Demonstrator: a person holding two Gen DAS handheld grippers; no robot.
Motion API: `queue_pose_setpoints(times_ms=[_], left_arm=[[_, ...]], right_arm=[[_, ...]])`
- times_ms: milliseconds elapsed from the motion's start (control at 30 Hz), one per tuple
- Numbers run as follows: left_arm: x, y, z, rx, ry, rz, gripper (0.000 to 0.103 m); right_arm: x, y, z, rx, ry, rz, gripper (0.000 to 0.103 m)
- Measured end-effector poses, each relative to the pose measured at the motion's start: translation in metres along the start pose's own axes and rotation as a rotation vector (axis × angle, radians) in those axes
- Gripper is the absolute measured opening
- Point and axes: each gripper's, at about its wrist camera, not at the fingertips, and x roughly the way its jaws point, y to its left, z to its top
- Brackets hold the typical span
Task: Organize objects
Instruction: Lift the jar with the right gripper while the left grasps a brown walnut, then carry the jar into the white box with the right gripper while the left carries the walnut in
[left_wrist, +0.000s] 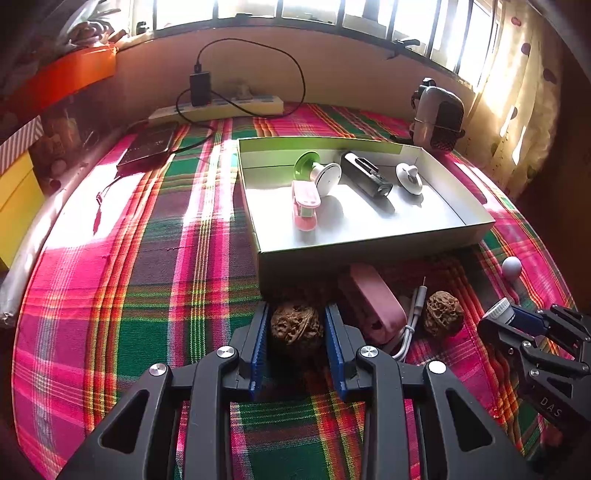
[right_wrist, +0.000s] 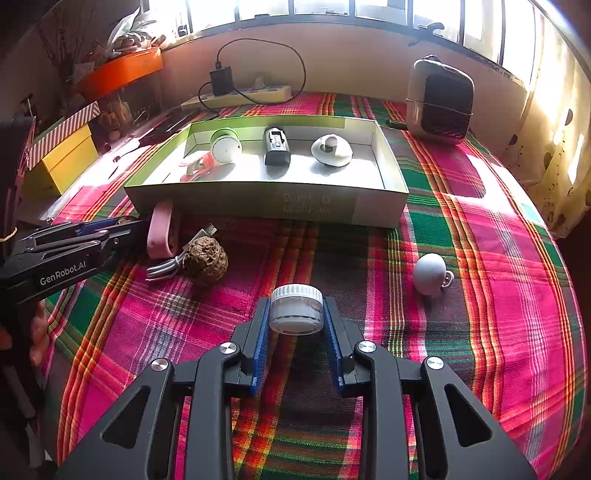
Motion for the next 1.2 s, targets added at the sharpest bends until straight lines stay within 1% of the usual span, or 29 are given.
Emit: queue_pose_setpoints(times_ms=[367, 567, 800, 933, 1200], left_arm=[[-0.006, -0.003, -0.002, 0.006, -0.004, 0.019, 0.027], [-0.020, -0.007, 0.002, 0.015, -0.033, 0.008, 0.027], [-0.032, -0.011, 0.011, 0.015, -0.057, -0.012, 0.027], [-0.035, -0.010, 0.015, 0.005, -0.064, -0.037, 0.027], [-0.035, -0.015, 0.028, 0.009, -0.077, -0.034, 0.027]], right_arm=[[0.000, -0.003, 0.000, 0.011, -0.004, 0.019, 0.029], [-0.008, -0.005, 0.004, 0.010, -0.027, 0.026, 0.029], [-0.019, -0.011, 0.017, 0.015, -0.055, 0.044, 0.029], [-0.025, -0.014, 0.027, 0.014, -0.081, 0.050, 0.029], [-0.026, -0.020, 0.047, 0.010, -0.095, 0.069, 0.029]])
